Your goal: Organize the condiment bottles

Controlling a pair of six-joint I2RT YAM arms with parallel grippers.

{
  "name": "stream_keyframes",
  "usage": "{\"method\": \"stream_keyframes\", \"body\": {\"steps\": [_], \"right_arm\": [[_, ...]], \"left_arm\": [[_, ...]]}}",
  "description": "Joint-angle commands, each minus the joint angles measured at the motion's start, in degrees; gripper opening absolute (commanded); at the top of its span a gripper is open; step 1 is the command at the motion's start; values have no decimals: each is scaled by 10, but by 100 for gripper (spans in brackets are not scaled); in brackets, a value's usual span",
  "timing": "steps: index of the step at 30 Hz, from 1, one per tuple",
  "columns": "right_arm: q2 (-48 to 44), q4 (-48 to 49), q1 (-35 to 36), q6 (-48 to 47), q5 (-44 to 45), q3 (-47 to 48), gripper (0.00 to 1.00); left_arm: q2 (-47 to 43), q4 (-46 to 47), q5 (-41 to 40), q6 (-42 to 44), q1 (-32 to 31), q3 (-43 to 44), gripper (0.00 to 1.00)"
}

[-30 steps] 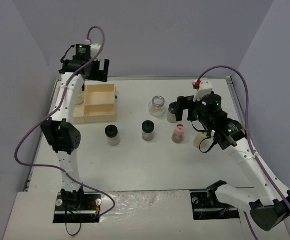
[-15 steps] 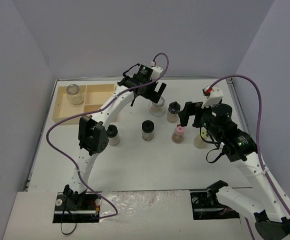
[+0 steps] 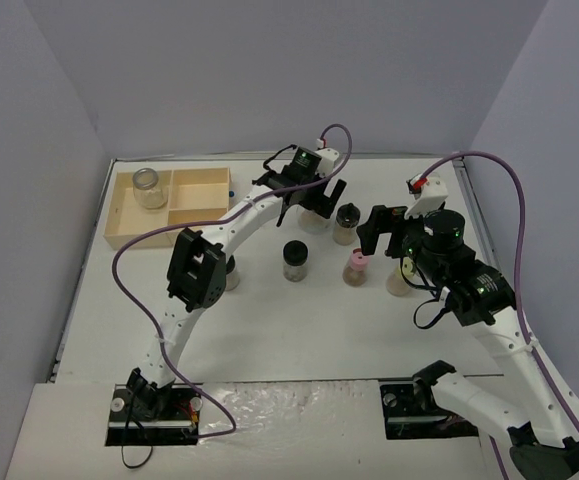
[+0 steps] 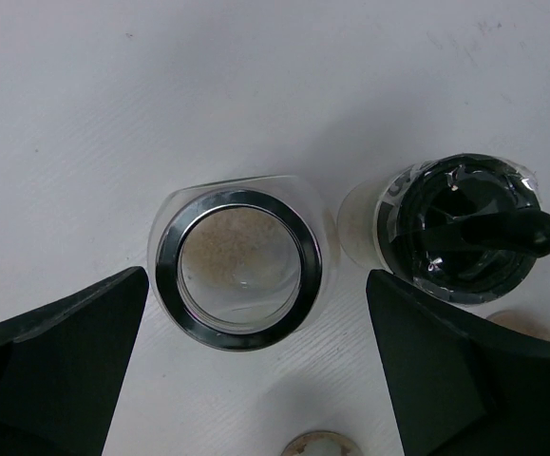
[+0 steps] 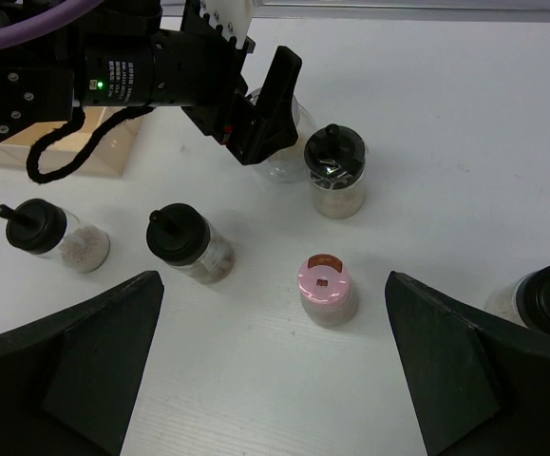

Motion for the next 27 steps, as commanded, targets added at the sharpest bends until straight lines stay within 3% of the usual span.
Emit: {"method": "stream_keyframes", "body": {"steps": [1, 7, 13, 21, 24, 25, 27], "right_arm": [[-4, 24, -3, 5, 7, 0, 100], [-1, 24, -3, 3, 7, 0, 100], [1, 25, -3, 2, 7, 0, 100], [0, 24, -3, 4, 4, -3, 100], [-1, 24, -3, 4, 4, -4, 100], [-2, 24, -3, 4, 4, -4, 100], [-2, 25, -3, 3, 4, -5, 100]], "left_arm": [[-11, 45, -18, -2, -2, 31, 97], [1, 45, -30, -4, -3, 27, 97], [2, 50, -35, -1, -5, 18, 90], [-4, 67, -31, -8, -7, 19, 61], [-8, 67, -29, -11, -7, 17, 38], [-8, 67, -29, -12, -7, 17, 36], [-18, 61, -31, -14, -7, 10, 18]]}}
